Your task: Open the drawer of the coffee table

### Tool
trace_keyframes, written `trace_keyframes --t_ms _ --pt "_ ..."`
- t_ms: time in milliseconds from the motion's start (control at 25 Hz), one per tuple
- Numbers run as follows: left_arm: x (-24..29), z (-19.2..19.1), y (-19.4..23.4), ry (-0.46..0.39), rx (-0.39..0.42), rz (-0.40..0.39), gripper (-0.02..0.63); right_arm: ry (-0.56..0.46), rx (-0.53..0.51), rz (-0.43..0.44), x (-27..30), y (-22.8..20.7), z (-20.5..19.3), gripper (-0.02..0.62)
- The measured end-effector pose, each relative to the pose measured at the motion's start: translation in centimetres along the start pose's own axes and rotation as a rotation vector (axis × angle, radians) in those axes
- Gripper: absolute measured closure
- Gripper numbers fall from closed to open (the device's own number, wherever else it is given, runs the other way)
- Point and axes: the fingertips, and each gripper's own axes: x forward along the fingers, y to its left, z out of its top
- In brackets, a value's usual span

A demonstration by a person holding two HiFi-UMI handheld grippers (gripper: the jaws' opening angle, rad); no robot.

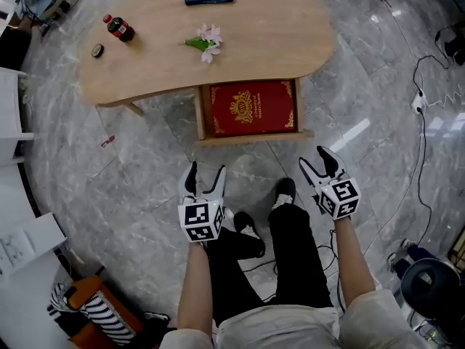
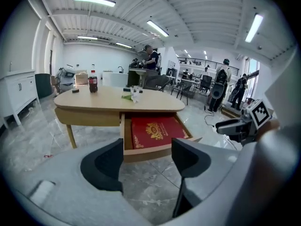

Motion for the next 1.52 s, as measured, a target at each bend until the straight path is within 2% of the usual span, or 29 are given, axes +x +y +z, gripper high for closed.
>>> trace_keyframes --t_ms 200,360,600,720,880,1000,1120,1240,1520 --pt "-6.4 5.4 -4.2 0.038 -0.021 -0.016 0.281 0.036 0.039 -0.007 -5.4 5.3 5.9 0.327" --pt "-10.7 8.8 -7.0 0.072 -0.046 -0.021 0.282 0.076 0.070 -0.052 -9.4 8.2 9.2 0.337" --pt "-18.1 13.3 -10.7 0.094 -0.016 -0.063 0.287 0.072 0.085 -0.072 -15.6 13.4 14.8 0.369" --pt "-21.9 15.9 -12.0 0.068 -0.027 -0.076 0.337 0.021 0.113 -0.068 -18.9 15.8 17.7 0.411" --pt "-26.3 18.6 -12.7 0.022 -0.060 -0.070 0.414 -0.023 0.101 -0.047 -21.8 19.3 21.0 0.429" --pt "-28.9 19.9 -13.1 -0.022 -0.102 -0.075 0.495 -0.040 0.077 -0.031 -23.1 21.5 22.3 0.449" --pt "-30.9 20.5 -13.3 -0.061 -0.113 -0.086 0.537 -0.044 0.047 -0.015 -23.7 23.3 22.6 0.471" --pt "-32.1 20.2 -13.6 -0.067 -0.098 -0.082 0.562 -0.043 0.052 -0.005 -24.1 24.4 22.2 0.493" --pt "-33.7 20.5 -14.0 -0.075 -0.001 -0.107 0.594 -0.047 0.023 0.021 -24.5 26.6 21.9 0.549"
